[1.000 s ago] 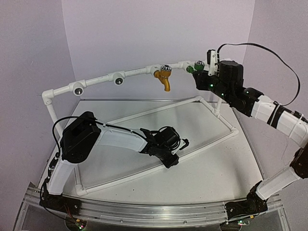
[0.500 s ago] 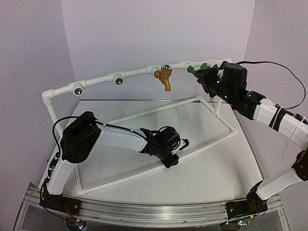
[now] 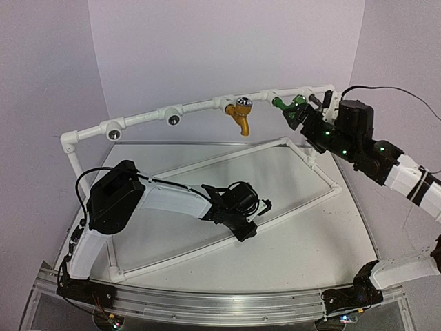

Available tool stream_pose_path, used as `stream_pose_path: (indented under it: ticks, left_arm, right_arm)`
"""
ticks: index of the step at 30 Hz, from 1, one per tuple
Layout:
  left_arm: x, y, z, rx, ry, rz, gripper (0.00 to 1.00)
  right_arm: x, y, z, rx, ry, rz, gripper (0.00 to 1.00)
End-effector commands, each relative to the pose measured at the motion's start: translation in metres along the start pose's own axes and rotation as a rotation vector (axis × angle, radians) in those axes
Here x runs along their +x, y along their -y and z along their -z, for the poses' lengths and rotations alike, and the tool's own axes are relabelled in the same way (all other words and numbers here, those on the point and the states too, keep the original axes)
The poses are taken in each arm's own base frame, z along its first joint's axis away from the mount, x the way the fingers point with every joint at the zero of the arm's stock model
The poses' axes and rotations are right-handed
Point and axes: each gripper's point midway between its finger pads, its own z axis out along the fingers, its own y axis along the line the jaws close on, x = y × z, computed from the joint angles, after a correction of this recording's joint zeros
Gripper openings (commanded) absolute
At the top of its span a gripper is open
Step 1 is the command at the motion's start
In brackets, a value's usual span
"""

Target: Install the water faucets

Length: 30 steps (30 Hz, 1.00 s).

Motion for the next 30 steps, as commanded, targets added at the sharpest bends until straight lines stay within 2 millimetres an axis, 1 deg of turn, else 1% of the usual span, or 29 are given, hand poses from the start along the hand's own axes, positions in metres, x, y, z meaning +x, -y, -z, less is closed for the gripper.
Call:
stream_pose_path:
  ticks: [1,3,5,6,8,9,10,12,14,16,19,22,24,27,30]
  left_arm:
    - [0.075,0.005,-0.031,0.019,-0.225,0.073,0.0]
    - [0.076,0.005,-0.031,0.02,-0.226,0.073,0.0]
    - [0.075,0.005,-0.03,0.02,-0.224,0.073,0.0]
    - [0.075,0.004,-0.03,0.017,-0.225,0.073,0.0]
    - [0.076,0.004,-0.031,0.015,-0.225,0.073,0.0]
    - [0.076,0.004,-0.031,0.015,-0.226,0.071,0.0]
    - [0.076,0.004,-0.031,0.014,-0.227,0.07,0.0]
    - [0.077,0.003,-0.032,0.012,-0.229,0.069,0.0]
    - [0.078,0.003,-0.033,0.011,-0.23,0.068,0.0]
    - [0.079,0.003,-0.034,0.009,-0.234,0.068,0.0]
    - [0.081,0.002,-0.037,0.008,-0.239,0.068,0.0]
    - [0.081,0.002,-0.037,0.01,-0.24,0.067,0.0]
    - [0.081,0.002,-0.037,0.01,-0.239,0.067,0.0]
    - [0.083,0.001,-0.039,0.004,-0.245,0.067,0.0]
    - [0.084,0.0,-0.039,0.002,-0.247,0.066,0.0]
  right_arm:
    - [-0.027,-0.017,0.048,-0.017,0.017,0.492,0.98]
    - [-0.036,-0.023,0.06,-0.013,0.012,0.793,0.98]
    - [-0.044,-0.026,0.072,0.001,-0.002,1.055,0.98]
    - [-0.041,-0.031,0.076,-0.035,-0.022,1.251,0.98]
    - [-0.039,-0.033,0.08,-0.061,-0.038,1.51,0.98]
    - [-0.039,-0.033,0.08,-0.06,-0.042,1.623,0.98]
    - [-0.038,-0.029,0.079,-0.05,-0.05,1.775,0.98]
    - [-0.032,-0.013,0.072,-0.015,-0.096,2.041,0.98]
    - [-0.033,-0.007,0.064,0.027,-0.086,2.266,0.98]
    - [-0.036,-0.013,0.059,0.037,-0.038,2.41,0.98]
    - [-0.041,-0.021,0.047,0.062,-0.003,2.542,0.98]
    - [-0.039,-0.026,0.039,0.056,0.036,2.642,0.98]
    - [-0.037,-0.027,0.031,0.052,0.043,2.668,0.95]
    - [-0.039,-0.024,0.018,0.11,0.042,2.69,0.89]
    - [-0.035,-0.026,0.008,0.114,0.07,2.697,0.86]
